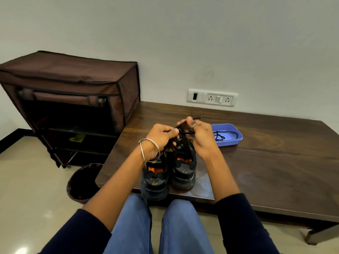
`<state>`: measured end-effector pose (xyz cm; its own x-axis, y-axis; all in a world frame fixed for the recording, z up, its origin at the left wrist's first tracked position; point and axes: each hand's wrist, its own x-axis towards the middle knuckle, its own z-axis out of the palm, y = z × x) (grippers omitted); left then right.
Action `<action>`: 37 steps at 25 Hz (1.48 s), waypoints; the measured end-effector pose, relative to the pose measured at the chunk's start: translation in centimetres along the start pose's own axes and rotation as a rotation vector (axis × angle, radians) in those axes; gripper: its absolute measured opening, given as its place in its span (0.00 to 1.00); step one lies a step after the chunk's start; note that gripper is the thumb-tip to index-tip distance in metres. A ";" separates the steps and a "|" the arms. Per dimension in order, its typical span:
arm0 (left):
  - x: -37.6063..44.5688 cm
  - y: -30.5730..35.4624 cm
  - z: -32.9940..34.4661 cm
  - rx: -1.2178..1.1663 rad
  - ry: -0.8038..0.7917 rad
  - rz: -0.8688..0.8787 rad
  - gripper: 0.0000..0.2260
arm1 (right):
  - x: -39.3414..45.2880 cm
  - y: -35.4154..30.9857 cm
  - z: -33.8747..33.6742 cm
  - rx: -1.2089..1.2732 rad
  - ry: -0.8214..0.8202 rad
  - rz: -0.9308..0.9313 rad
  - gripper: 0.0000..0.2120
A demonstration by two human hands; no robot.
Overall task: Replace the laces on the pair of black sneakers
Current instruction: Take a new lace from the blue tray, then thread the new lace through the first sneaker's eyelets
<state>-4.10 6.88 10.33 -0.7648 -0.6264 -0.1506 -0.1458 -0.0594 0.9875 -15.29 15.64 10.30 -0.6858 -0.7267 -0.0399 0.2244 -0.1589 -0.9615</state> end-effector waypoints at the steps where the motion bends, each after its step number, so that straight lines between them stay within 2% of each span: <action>1: -0.4 0.0 -0.4 -0.061 -0.003 -0.021 0.10 | -0.1 -0.2 0.4 0.106 0.030 0.038 0.14; 3: -0.8 -0.1 -1.2 -0.198 0.045 -0.042 0.07 | 0.2 -0.8 0.7 0.450 0.090 0.152 0.14; 5: -0.5 -0.6 -2.2 -0.330 0.135 -0.011 0.08 | 0.7 -1.9 0.5 0.748 0.153 0.189 0.15; 7: -0.1 -1.2 -3.3 -0.376 0.198 0.053 0.10 | 1.1 -3.1 -0.2 0.807 0.153 0.082 0.13; 9: 0.4 -1.4 -4.1 -0.330 0.244 0.161 0.13 | 1.6 -4.7 -0.5 0.648 0.184 -0.117 0.10; 12: 1.9 -0.6 -5.2 -0.162 0.258 0.346 0.20 | 2.1 -7.2 -0.4 0.244 0.289 -0.498 0.07; 14: 3.8 -0.1 -6.3 0.072 0.140 0.407 0.26 | 2.8 -7.9 -0.4 -0.089 0.280 -0.696 0.07; 16: 5.3 -0.3 -7.5 0.466 0.012 0.339 0.26 | 3.2 -7.1 -0.6 -0.590 0.272 -0.754 0.09; 17: 5.8 -0.8 -8.0 0.630 0.020 0.265 0.23 | 3.5 -6.2 -1.0 -0.865 0.303 -0.711 0.11; 19: 5.5 -2.5 -8.5 0.741 0.207 0.138 0.15 | 3.4 -4.3 -1.9 -1.305 0.414 -0.534 0.13; 21: 5.0 -4.6 -8.6 0.674 0.411 0.006 0.07 | 3.5 -2.6 -2.0 -1.456 0.405 -0.381 0.15; 22: 4.9 -5.6 -8.4 0.606 0.444 -0.066 0.04 | 3.7 -1.8 -1.6 -1.461 0.329 -0.319 0.17; 24: 5.1 -6.9 -7.4 0.391 0.404 -0.185 0.06 | 4.7 -0.3 -0.1 -1.350 0.072 -0.189 0.18; 25: 5.4 -7.2 -6.7 0.316 0.357 -0.230 0.09 | 5.2 0.5 0.7 -1.271 -0.032 -0.135 0.15; 27: 6.1 -7.5 -5.7 0.371 0.248 -0.247 0.23 | 5.8 2.0 2.3 -1.231 -0.145 -0.117 0.09; 28: 6.2 -7.4 -5.4 0.469 0.206 -0.240 0.28 | 5.9 2.8 2.8 -1.226 -0.166 -0.125 0.08; 30: 6.2 -7.4 -5.3 0.577 0.187 -0.215 0.30 | 6.6 4.5 3.4 -1.181 -0.169 -0.123 0.08; 34: 5.6 -8.6 -5.7 0.508 0.257 -0.213 0.25 | 7.7 7.3 4.0 -1.221 -0.188 -0.091 0.07; 37: 5.5 -9.4 -5.3 0.612 0.352 -0.156 0.21 | 7.9 8.8 4.2 -1.202 -0.102 -0.069 0.06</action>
<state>-3.60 -0.08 0.48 -0.4737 -0.8656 -0.1622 -0.6411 0.2126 0.7374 -15.84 5.77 2.71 -0.6012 -0.7991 -0.0089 -0.6348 0.4844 -0.6020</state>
